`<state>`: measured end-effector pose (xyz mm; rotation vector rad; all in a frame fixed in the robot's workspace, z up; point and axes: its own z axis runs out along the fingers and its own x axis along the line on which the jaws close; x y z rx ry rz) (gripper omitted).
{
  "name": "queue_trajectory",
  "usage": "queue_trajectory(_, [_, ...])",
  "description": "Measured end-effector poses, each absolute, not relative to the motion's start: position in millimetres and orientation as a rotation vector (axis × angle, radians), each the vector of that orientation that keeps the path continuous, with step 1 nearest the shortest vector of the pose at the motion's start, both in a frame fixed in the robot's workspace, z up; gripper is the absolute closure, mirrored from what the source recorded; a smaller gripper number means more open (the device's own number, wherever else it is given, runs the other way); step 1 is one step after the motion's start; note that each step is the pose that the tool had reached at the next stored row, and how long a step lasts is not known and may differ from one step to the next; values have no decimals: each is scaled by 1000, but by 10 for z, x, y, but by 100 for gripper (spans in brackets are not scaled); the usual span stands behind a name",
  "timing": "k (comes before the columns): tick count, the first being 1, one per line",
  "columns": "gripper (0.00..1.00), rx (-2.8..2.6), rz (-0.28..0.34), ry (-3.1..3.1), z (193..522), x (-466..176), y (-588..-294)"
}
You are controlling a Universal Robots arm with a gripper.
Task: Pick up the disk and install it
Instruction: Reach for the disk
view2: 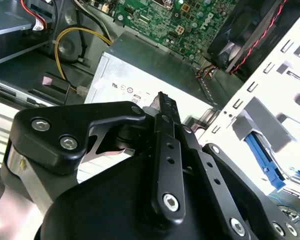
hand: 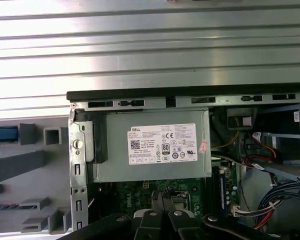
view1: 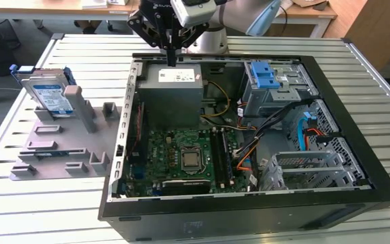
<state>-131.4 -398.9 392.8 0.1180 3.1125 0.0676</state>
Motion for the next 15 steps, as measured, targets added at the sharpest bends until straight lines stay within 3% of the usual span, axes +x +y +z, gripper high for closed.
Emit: queue_trajectory(15, [89,118,68,3113,3923,-1393,-3986])
